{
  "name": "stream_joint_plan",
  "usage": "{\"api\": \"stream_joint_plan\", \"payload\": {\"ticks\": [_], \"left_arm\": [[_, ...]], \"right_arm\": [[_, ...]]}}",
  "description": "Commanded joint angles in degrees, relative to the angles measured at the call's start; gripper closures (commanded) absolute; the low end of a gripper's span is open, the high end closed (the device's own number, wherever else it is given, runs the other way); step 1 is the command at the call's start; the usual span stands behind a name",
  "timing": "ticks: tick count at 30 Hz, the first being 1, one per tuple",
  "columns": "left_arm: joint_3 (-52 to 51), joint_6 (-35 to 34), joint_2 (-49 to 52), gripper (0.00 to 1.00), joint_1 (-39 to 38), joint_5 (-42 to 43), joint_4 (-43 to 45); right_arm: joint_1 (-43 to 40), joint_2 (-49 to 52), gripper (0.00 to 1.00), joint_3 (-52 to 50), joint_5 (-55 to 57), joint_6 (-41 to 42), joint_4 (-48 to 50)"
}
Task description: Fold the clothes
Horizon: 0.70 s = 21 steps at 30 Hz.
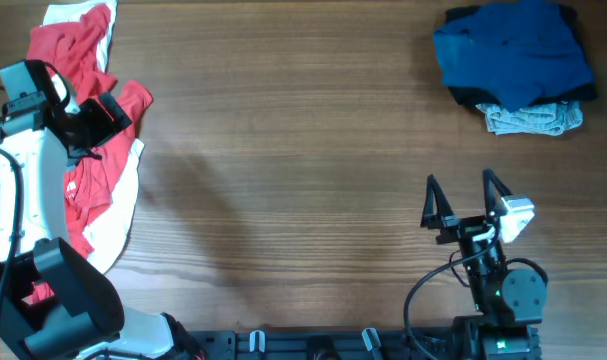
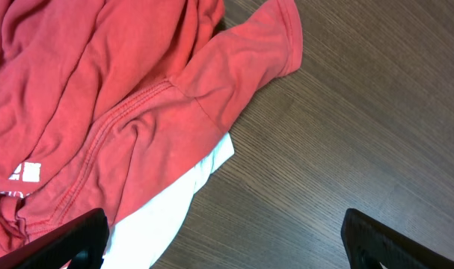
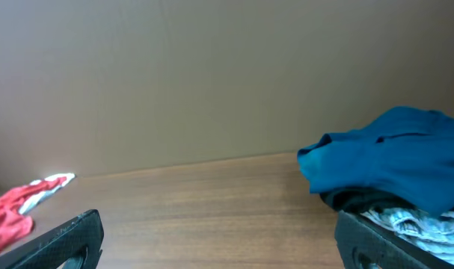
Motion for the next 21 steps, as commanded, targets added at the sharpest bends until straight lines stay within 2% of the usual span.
{"api": "stream_joint_plan", "payload": {"ticks": [1,6,21], "left_arm": [[1.0,-0.5,-0.6,0.0,0.3,0.7,0.2],[1.0,-0.5,-0.6,0.0,0.3,0.7,0.2],[1.0,-0.5,-0.6,0.0,0.3,0.7,0.2]], "right_arm": [[-0.2,-2.8,0.0,-2.8,-1.1,-2.0,-0.8],[-0.2,-6.1,0.0,-2.8,-1.1,-2.2,-8.2],[-0.2,-5.9,0.0,-2.7,-0.2,-3.3,-8.3]]}}
